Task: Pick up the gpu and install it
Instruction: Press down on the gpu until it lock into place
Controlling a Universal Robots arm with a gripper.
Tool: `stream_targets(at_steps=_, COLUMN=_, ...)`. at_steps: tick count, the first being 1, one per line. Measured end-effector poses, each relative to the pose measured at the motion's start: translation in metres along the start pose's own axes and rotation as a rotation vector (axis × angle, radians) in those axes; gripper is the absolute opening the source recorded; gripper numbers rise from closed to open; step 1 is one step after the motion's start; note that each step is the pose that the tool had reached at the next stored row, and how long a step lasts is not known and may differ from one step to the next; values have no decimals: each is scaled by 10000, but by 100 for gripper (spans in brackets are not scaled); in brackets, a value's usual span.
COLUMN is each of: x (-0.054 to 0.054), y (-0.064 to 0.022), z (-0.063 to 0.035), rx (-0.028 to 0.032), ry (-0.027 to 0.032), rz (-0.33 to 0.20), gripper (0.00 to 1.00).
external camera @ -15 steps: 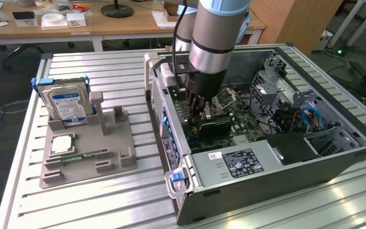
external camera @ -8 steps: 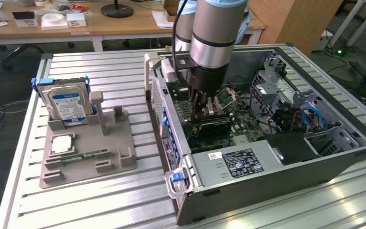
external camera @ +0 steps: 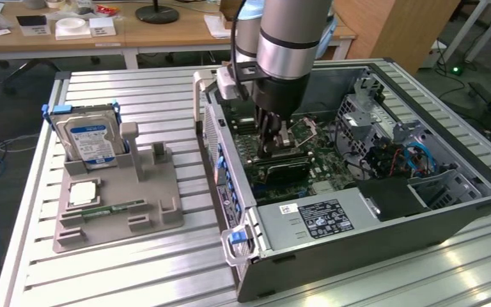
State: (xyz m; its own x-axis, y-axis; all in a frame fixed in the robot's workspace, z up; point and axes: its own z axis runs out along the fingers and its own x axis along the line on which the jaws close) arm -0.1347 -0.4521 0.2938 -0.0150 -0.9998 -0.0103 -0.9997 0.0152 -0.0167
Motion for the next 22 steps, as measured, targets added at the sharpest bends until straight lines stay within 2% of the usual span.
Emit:
stream_targets(at_steps=1, x=0, y=0, z=0, rx=-25, ry=0, rz=0, gripper=11)
stream_targets(at_steps=2, x=0, y=1, z=0, rx=-137, ry=1, rz=2, gripper=11)
stream_targets(at_steps=4, x=0, y=1, z=-1, rx=-449, ry=7, rz=6, gripper=11)
stream_targets(at_steps=5, x=0, y=0, z=-1, rx=-573, ry=10, rz=6, gripper=11)
stream_targets(at_steps=8, x=1, y=1, z=0, rx=-807, ry=12, rz=9, gripper=11)
stream_targets(at_steps=13, x=1, y=11, z=14, rx=-1273, ry=19, rz=12, gripper=11)
stream_targets(at_steps=14, x=2, y=20, z=14, rx=-1329, ry=21, rz=15, gripper=11)
stream_targets(at_steps=15, x=3, y=32, z=14, rx=-1356, ry=23, rz=16, gripper=11)
stream_targets(at_steps=17, x=3, y=66, z=15, rx=-1346, ry=22, rz=1, gripper=11)
stream_targets(at_steps=19, x=3, y=85, z=14, rx=-1251, ry=31, rz=-24, gripper=11)
stream_targets(at_steps=20, x=4, y=96, z=14, rx=-1223, ry=35, rz=-36, gripper=11)
stream_targets(at_steps=22, x=4, y=133, z=14, rx=-1205, ry=39, rz=-55, gripper=11)
